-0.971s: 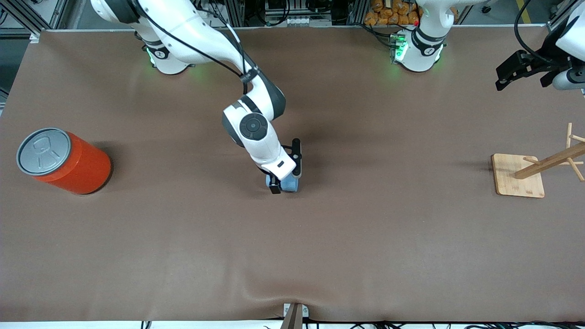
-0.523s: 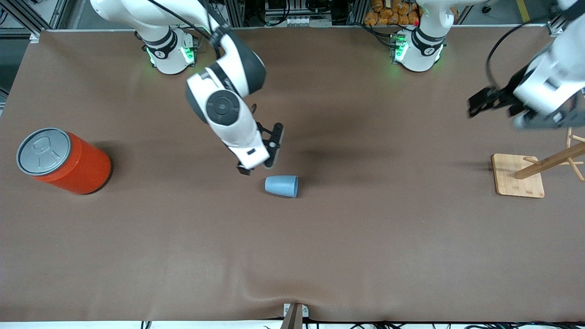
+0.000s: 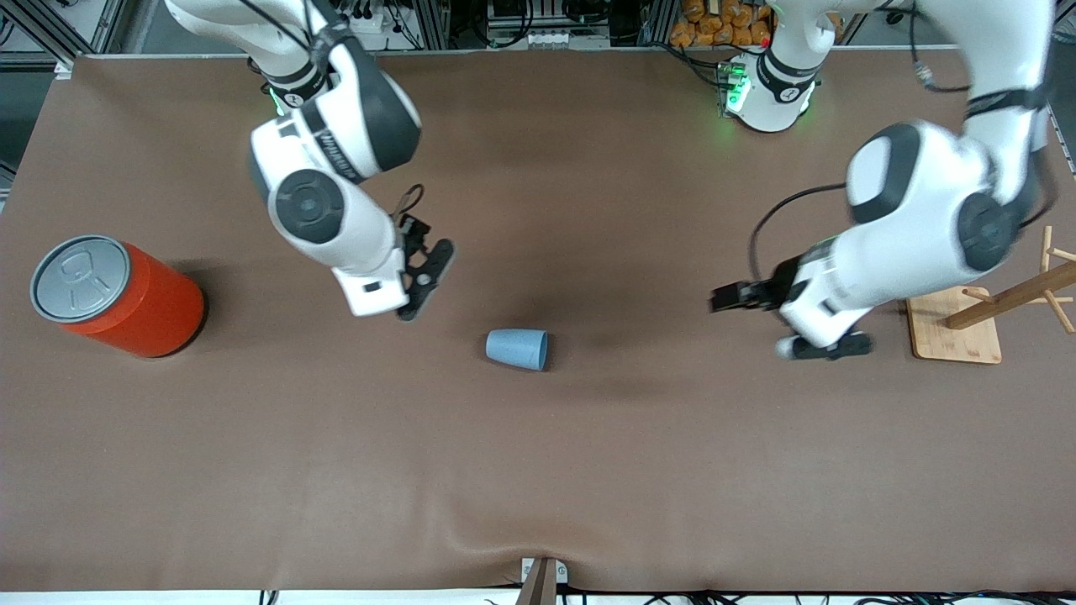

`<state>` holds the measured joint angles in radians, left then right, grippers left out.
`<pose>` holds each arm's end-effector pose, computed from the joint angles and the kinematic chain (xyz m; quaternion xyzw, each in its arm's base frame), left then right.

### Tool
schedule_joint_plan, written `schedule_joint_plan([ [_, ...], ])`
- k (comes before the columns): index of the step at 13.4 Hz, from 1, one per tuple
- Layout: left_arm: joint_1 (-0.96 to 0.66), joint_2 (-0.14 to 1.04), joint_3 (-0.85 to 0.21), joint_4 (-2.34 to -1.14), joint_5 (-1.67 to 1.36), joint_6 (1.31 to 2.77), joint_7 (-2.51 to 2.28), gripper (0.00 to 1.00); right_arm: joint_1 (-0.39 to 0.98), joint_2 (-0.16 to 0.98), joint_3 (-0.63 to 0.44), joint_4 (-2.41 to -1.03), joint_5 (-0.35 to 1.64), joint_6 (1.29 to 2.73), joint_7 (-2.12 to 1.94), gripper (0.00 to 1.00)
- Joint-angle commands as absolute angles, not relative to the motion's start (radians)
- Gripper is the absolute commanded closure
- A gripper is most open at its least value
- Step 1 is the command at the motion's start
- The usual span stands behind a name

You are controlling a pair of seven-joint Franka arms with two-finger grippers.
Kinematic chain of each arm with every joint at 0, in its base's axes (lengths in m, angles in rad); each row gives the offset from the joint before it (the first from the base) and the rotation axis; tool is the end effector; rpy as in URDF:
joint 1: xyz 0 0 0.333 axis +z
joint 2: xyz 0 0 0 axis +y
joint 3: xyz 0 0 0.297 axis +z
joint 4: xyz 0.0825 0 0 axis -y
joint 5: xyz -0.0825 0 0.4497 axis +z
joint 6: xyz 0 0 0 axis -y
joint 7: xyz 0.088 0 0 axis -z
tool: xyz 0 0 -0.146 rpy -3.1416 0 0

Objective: Flip cup
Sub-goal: 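Withdraw the right gripper while the left gripper reaches the blue cup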

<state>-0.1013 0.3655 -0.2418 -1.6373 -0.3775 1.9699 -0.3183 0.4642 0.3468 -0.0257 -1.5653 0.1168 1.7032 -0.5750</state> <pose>0.6625 -0.2642 0.3352 0.9742 0.0698 -0.0817 0.1983 0.6140 0.3064 0.3512 -0.8748 -0.4703 0.1002 0.0593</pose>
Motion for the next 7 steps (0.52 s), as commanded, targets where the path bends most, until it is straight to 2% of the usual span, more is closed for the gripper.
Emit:
schedule_joint_plan([
  [1, -0.165, 0.489, -0.239, -1.609, -0.536, 2.124, -0.327, 0.00, 0.358, 0.305, -0.015, -1.594, 0.120, 1.649, -0.560, 0.00],
  [5, -0.264, 0.595, -0.242, -1.608, -0.698, 2.337, -0.283, 0.00, 0.187, 0.255, -0.014, -1.600, 0.121, 1.542, -0.560, 0.00],
  [7, -0.271, 0.643, -0.244, -1.608, -0.788, 2.362, -0.188, 0.00, 0.134, 0.218, -0.015, -1.600, 0.121, 1.485, -0.551, 0.00],
])
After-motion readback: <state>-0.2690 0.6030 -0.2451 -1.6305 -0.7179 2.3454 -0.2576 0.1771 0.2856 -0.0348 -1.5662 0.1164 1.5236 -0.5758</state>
